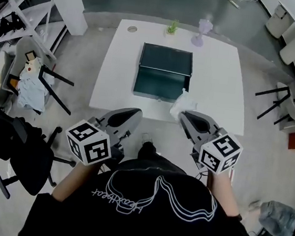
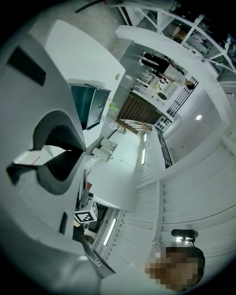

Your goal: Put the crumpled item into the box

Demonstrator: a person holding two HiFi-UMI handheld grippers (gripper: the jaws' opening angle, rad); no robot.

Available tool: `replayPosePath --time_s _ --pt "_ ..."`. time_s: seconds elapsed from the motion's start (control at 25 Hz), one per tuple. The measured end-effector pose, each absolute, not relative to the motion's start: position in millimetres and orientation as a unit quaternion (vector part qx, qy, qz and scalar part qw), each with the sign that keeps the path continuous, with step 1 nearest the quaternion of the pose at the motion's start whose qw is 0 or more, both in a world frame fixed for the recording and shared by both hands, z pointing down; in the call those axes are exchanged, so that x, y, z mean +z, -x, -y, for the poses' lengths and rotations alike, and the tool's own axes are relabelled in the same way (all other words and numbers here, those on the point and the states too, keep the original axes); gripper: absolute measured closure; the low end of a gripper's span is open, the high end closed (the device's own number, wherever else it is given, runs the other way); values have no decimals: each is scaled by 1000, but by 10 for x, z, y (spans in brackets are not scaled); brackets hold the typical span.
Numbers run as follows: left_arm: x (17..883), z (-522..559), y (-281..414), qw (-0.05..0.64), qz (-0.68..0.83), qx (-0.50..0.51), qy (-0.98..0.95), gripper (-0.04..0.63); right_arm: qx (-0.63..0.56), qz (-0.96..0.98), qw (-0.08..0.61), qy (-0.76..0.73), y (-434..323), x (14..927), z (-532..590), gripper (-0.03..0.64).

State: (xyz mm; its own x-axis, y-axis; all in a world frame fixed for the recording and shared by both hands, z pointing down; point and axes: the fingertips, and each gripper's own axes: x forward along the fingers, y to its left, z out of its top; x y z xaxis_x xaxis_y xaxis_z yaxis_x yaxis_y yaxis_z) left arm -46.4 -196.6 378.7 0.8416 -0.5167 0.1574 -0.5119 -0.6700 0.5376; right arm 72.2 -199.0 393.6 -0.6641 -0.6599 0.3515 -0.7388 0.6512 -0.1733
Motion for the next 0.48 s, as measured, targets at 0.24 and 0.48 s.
replayPosePath --time_s 0.24,0.48 --pt "3840 2301 578 300 305 -1 -904 591 153 905 159 -364 -618 4085 2401 611" --pt "3909 2656 662 307 329 1 -893 591 142 908 214 -332 -538 4337 2823 611"
